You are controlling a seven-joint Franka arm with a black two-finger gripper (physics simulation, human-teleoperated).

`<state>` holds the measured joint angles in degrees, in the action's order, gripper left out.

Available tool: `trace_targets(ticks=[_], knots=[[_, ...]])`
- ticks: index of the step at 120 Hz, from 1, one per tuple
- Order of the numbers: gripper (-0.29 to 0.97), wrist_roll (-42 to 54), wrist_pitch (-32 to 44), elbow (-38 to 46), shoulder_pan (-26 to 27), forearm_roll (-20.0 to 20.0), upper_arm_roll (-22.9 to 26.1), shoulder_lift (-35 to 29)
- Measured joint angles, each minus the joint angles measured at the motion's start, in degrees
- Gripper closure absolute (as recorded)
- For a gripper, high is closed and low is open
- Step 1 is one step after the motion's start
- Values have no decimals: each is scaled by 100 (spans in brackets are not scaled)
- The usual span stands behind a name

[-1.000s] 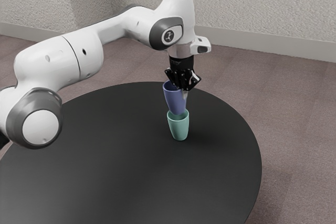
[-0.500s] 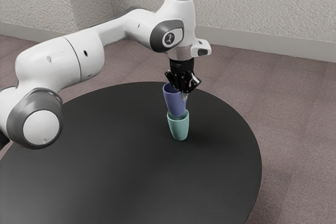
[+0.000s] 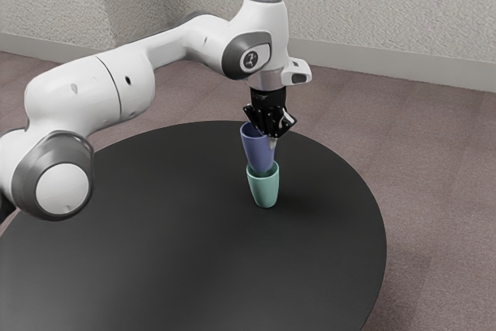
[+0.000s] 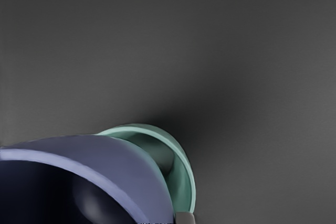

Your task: Place the left cup onto the right cup

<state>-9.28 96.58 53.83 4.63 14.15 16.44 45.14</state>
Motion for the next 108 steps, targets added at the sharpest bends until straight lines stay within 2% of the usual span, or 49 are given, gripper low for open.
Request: trace_targets(ticks=[108], knots=[[78, -56, 21, 15, 42, 16, 40, 2]])
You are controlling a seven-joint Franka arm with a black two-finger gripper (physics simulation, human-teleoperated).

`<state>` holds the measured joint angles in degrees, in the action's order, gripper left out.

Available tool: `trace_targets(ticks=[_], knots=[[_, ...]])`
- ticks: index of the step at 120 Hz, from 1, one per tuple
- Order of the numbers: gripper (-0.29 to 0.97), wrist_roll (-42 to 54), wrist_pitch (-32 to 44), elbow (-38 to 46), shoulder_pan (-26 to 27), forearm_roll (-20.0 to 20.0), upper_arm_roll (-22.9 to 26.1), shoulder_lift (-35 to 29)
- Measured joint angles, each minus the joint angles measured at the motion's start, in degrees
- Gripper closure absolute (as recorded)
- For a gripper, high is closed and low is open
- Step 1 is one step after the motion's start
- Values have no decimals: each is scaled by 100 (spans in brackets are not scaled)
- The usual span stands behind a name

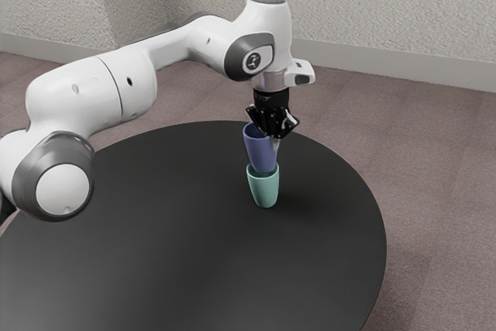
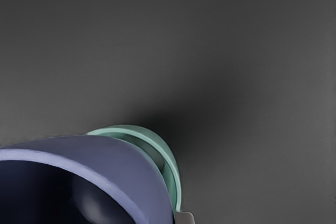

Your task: Place the left cup onto the right cup

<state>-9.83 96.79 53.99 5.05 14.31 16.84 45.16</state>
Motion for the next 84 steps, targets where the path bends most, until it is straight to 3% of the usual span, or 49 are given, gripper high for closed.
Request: trace_targets(ticks=[84], knots=[[78, -88, -12, 88, -5, -33, -40, 3]])
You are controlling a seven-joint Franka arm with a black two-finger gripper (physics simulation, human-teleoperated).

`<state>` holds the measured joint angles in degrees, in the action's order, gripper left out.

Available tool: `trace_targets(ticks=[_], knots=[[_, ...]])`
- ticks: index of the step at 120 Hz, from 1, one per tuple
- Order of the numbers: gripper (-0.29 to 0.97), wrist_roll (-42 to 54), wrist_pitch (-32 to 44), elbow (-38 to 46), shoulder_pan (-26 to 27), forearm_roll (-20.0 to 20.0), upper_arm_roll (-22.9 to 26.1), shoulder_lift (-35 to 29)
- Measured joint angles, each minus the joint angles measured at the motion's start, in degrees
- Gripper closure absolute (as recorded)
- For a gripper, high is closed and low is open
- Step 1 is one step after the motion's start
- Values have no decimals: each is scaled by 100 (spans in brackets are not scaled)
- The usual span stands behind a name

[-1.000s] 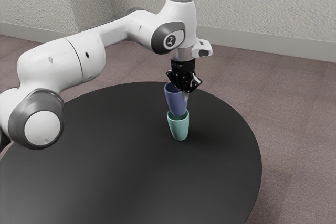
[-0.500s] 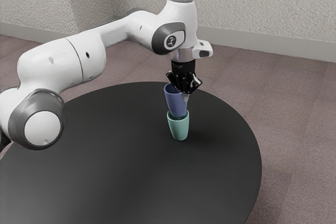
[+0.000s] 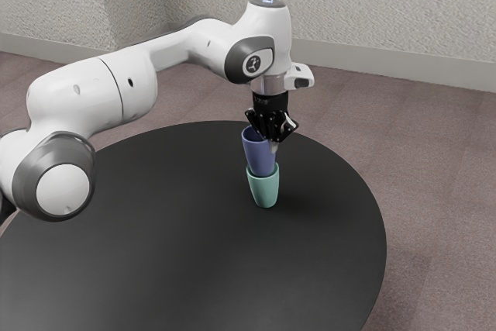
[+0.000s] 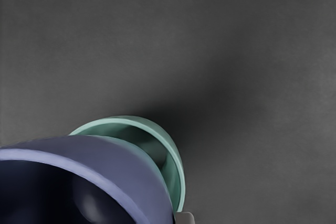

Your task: Place the left cup onto the right cup

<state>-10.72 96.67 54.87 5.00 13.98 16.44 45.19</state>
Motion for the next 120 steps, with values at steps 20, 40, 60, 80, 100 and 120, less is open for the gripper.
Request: trace_targets(ticks=[20, 40, 60, 80, 100, 120], knots=[[55, -3, 1, 0, 0, -7, -1, 0], [25, -1, -4, 0, 0, -15, -1, 4], [11, 1, -7, 0, 0, -17, -1, -1], [5, -4, -33, 0, 38, -22, -1, -130], [2, -7, -50, 403, 52, -62, -3, -621], [1, -8, -57, 1032, 49, -168, -84, -1367]])
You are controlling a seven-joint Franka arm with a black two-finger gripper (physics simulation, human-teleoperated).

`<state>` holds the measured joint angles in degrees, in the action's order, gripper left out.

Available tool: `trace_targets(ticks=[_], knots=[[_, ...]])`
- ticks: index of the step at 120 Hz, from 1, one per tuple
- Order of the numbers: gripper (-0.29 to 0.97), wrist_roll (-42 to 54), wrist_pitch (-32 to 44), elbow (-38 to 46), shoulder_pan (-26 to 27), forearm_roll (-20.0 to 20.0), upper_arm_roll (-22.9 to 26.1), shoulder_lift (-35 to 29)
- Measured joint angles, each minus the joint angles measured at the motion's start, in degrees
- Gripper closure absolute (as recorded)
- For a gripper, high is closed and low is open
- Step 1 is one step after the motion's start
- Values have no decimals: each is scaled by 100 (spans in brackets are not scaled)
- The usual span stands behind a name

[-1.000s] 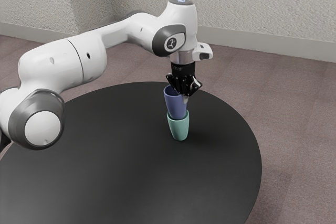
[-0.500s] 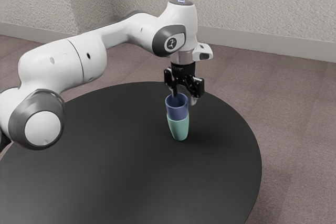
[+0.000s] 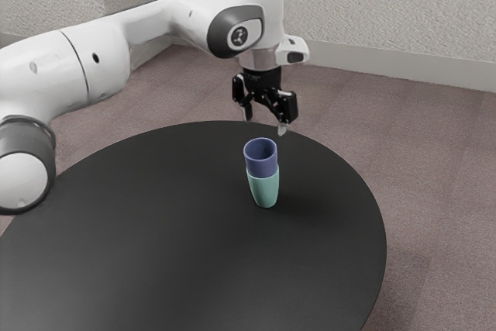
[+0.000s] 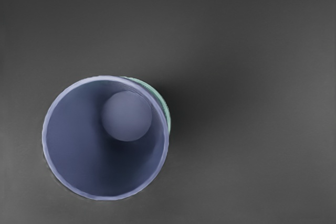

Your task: Place the left cup onto the right cup

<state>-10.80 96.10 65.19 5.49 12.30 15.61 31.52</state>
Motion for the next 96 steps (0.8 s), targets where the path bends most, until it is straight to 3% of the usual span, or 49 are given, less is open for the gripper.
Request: trace_targets(ticks=[28, 81, 96], knots=[[0, 12, 15, 970, -4, -499, -624, -1057], [0, 98, -135, 2759, -122, -711, -1696, -3060], [0, 180, -335, 2895, -132, -714, -1966, -3303]])
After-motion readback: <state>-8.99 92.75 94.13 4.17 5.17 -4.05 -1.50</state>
